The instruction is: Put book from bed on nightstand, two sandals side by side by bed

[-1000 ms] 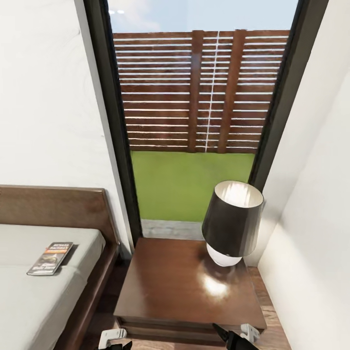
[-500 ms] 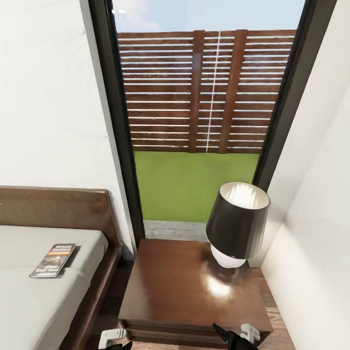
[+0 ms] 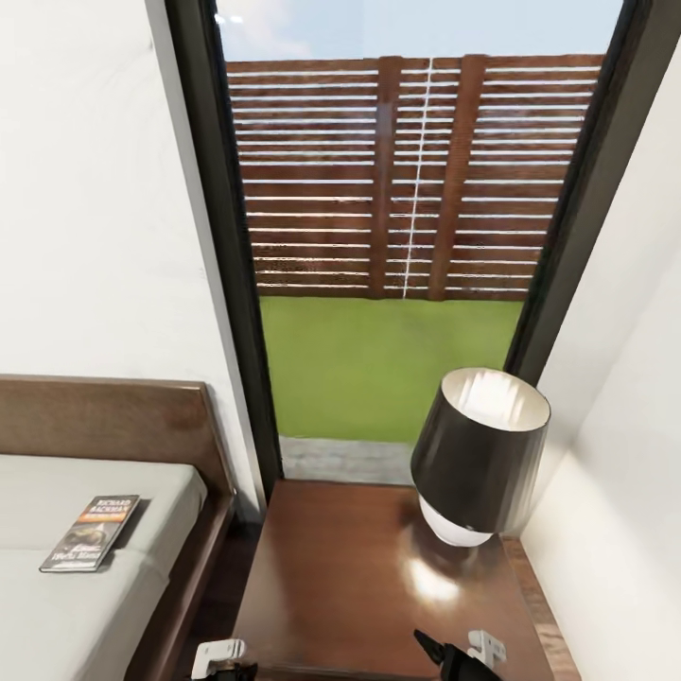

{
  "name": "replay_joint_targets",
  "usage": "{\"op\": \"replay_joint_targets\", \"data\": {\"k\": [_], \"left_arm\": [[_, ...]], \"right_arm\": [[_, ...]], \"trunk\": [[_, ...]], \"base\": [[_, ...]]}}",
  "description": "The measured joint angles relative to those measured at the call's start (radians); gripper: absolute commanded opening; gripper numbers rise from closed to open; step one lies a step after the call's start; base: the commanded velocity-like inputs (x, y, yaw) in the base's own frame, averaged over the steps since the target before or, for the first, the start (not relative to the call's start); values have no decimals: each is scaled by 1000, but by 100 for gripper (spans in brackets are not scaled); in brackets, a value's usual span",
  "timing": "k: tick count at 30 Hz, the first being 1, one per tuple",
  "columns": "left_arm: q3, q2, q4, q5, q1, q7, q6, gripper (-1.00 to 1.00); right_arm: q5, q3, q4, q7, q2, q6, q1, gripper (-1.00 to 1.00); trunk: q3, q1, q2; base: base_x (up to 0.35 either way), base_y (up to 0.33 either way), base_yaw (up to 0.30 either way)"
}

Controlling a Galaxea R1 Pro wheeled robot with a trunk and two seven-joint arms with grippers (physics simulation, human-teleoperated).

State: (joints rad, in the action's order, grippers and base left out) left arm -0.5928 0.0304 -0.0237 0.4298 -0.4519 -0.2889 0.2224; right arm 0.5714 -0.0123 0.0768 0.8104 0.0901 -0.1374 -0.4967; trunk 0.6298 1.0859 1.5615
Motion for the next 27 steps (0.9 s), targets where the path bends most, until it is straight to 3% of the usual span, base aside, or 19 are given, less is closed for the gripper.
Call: {"op": "replay_joint_targets", "data": {"k": [15, 27], "left_arm": [[0, 0, 0, 0, 0, 0, 0, 100], [0, 0, 0, 0, 0, 0, 0, 100]], "right_arm": [[0, 0, 0, 1, 0, 0, 0, 100], [0, 0, 0, 1, 0, 0, 0, 100]], "trunk": [[0, 0, 0], [0, 0, 0]], "base": [[28, 1, 2], [0, 0, 162]]}}
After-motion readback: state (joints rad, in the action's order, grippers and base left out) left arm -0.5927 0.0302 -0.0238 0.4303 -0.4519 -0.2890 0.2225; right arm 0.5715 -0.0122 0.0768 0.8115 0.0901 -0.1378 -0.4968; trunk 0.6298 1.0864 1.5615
